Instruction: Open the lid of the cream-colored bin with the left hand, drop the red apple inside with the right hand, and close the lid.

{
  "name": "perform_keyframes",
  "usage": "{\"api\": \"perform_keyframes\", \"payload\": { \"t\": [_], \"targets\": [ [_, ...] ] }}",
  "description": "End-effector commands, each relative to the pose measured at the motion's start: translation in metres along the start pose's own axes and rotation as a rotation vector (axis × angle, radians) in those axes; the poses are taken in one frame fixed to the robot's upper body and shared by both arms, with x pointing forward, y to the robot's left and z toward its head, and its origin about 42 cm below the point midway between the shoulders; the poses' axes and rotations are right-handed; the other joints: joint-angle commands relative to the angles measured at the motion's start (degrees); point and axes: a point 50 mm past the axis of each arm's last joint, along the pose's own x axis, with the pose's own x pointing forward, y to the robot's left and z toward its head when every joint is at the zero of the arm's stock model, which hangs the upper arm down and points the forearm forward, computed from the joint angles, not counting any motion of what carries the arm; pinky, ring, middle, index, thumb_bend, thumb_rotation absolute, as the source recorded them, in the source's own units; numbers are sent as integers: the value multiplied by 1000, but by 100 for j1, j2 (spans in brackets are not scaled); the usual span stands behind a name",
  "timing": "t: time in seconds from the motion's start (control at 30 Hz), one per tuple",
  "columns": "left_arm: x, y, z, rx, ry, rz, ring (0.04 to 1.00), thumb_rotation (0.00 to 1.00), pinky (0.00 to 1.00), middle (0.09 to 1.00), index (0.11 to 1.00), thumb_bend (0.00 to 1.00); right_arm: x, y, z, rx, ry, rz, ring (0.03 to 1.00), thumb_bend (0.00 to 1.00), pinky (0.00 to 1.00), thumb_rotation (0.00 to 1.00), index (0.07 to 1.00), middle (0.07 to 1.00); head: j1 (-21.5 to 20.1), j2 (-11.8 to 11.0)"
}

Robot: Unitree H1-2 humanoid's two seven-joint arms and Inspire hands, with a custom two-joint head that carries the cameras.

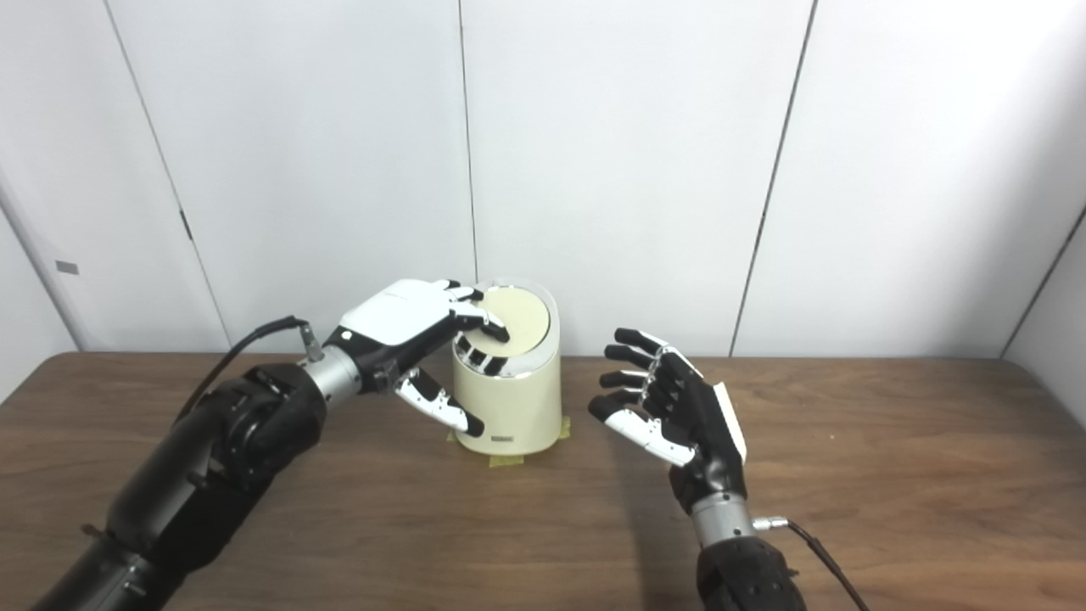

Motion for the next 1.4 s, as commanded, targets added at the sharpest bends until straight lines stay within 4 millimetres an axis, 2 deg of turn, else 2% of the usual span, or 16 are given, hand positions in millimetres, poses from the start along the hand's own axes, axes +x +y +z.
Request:
{"api": "perform_keyframes", "payload": {
  "t": [0.0, 0.1, 0.33, 0.5, 0.63, 0.73, 0.83, 0.9, 0.93, 1.03, 1.13, 1.23, 1.37],
  "targets": [
    [0, -5, 7, 87, -25, -34, 955, 296, 1000, 796, 806, 894, 16, 7, 25, 6, -100, 20, 598, 831, 518, 314, 711, 706, -13, 34],
    [1, -16, 15, 170, -30, -65, 957, 298, 1000, 801, 812, 884, 15, 7, 27, 4, -100, 19, 592, 828, 510, 314, 711, 706, -11, 47],
    [2, -33, 27, 287, -37, -95, 956, 299, 1000, 787, 795, 936, 15, 6, 27, 4, -100, 18, 602, 827, 514, 318, 718, 705, -9, 81],
    [-2, -21, 24, 240, -27, -49, 954, 311, 1000, 791, 795, 906, 14, 5, 27, 5, -103, 19, 595, 817, 509, 308, 716, 708, 1, 89],
    [-9, 2, 17, 124, -20, 75, 943, 310, 1000, 805, 829, 852, 15, 5, 27, -7, -101, 14, 590, 813, 504, 311, 714, 707, 2, 87],
    [-19, 21, 7, -56, -1, 243, 936, 310, 997, 821, 835, 831, 15, 5, 27, -5, -100, 14, 589, 809, 504, 312, 715, 707, 10, 80],
    [-33, 32, -8, -250, 2, 402, 939, 334, 903, 851, 858, 798, 14, 4, 27, 1, -97, 14, 583, 804, 502, 304, 715, 708, 7, 74],
    [-44, 36, -18, -396, -8, 495, 916, 281, 803, 878, 871, 760, 14, 4, 27, 3, -95, 12, 592, 790, 509, 294, 717, 710, 6, 80],
    [-50, 37, -23, -483, -2, 532, 911, 254, 805, 886, 876, 742, 14, 4, 27, 2, -94, 11, 593, 788, 509, 290, 718, 710, 5, 81],
    [-71, 27, -42, -732, 23, 586, 922, 257, 879, 900, 868, 740, 14, 1, 25, -4, -92, 7, 597, 789, 510, 296, 722, 709, 9, 88],
    [-86, 10, -52, -849, 50, 589, 882, 286, 782, 888, 876, 746, 13, -1, 25, 1, -86, 1, 602, 796, 515, 290, 727, 713, 8, 90],
    [-97, -25, -54, -1020, 77, 583, 826, 304, 726, 856, 886, 764, 13, -4, 23, -12, -88, 0, 604, 797, 514, 281, 735, 720, 0, 94],
    [-109, -60, -50, -1067, 129, 570, 771, 332, 679, 824, 873, 772, 12, -6, 22, -18, -89, 5, 603, 812, 518, 283, 737, 726, -42, 91]
  ]
}}
